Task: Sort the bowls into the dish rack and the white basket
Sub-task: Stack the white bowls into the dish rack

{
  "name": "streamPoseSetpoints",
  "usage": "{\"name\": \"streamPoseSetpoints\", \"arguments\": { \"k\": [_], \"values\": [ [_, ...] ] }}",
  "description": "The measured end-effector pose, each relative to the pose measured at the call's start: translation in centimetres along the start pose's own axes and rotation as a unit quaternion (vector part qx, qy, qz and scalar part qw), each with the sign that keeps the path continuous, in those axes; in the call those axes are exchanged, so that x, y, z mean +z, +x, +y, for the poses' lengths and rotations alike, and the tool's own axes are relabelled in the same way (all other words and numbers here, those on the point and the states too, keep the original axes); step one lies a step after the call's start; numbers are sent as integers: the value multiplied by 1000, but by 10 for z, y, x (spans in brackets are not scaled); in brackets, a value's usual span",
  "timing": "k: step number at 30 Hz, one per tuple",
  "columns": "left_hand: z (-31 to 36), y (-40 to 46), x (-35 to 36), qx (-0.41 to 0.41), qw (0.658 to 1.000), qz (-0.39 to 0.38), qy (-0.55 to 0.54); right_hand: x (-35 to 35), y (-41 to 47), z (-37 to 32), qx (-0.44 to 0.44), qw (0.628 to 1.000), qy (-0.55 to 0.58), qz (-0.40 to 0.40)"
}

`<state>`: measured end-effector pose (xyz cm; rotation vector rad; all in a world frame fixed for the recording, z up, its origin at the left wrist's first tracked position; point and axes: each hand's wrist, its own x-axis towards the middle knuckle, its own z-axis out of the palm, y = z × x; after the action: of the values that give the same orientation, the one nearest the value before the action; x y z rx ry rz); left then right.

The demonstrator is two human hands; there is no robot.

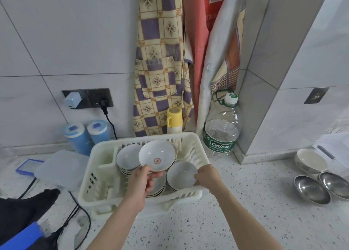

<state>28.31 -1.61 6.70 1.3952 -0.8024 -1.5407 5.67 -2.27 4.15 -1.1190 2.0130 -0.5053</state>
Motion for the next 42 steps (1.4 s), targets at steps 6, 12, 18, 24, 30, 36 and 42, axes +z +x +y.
{"name": "streamPoseSetpoints", "arguments": {
  "k": [6, 12, 18, 24, 30, 36, 42],
  "values": [
    [2, 5, 5, -9, 999, -23, 38, 7, -3, -1, -12, 998, -43, 38],
    [5, 4, 6, -7, 996, -44, 77, 4, -14, 2, -28, 995, 59, 71],
    [8, 7, 16, -20, 988, -65, 142, -15, -34, -12, -81, 967, 237, 36],
    [7, 8, 27, -44, 980, -98, 167, -24, -35, -19, -96, 983, 158, 22],
    [6, 13, 31, -36, 968, -132, 208, -23, -26, -15, -101, 992, 49, 56],
    [-1, 22, 31, 43, 951, -93, 293, -18, -21, -15, -75, 995, 22, 69],
    [-4, 27, 28, 71, 934, -73, 342, -13, -17, -16, -66, 994, 3, 83]
  ]
}}
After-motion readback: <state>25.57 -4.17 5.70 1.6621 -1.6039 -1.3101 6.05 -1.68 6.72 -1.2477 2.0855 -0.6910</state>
